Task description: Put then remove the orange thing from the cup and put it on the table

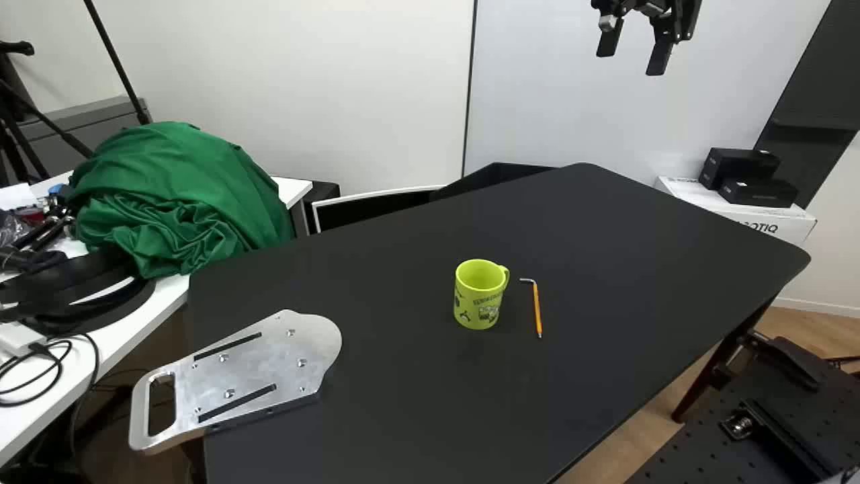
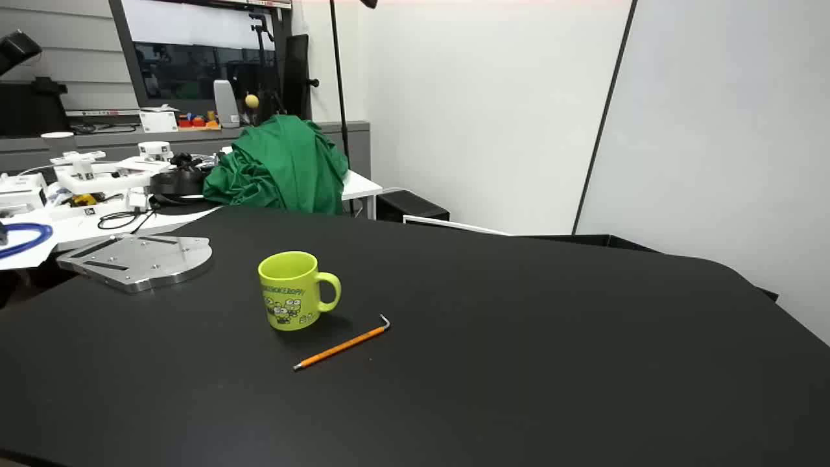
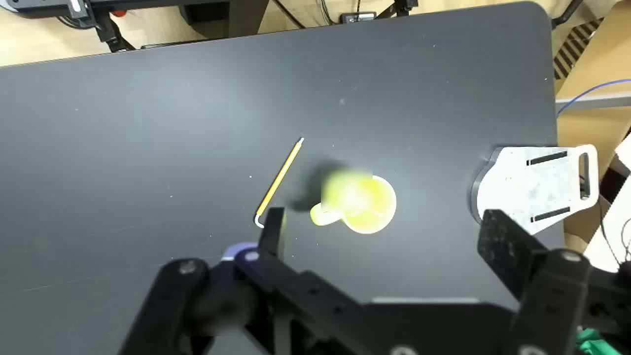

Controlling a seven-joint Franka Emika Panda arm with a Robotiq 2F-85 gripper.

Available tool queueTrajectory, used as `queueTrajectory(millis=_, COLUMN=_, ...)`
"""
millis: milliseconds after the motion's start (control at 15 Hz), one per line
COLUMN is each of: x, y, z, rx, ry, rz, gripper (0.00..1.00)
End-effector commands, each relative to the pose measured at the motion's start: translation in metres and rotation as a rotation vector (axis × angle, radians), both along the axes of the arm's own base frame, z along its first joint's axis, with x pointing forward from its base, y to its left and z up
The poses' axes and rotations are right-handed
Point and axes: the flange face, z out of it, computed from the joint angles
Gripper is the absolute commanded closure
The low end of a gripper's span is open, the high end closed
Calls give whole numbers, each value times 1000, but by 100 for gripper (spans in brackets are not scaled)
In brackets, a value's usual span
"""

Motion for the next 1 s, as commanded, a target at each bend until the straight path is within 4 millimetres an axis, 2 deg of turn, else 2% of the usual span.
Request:
queueTrajectory(millis=0, x=0, y=0, z=1, rx=0, ry=0, rz=0, gripper=0)
queueTrajectory(millis=533, x=0, y=0, z=1, rx=0, ry=-1, rz=0, gripper=0)
queueTrajectory(millis=933, x=39, y=-13, z=-35, rx=-80, ry=-155, rz=-207, gripper=0)
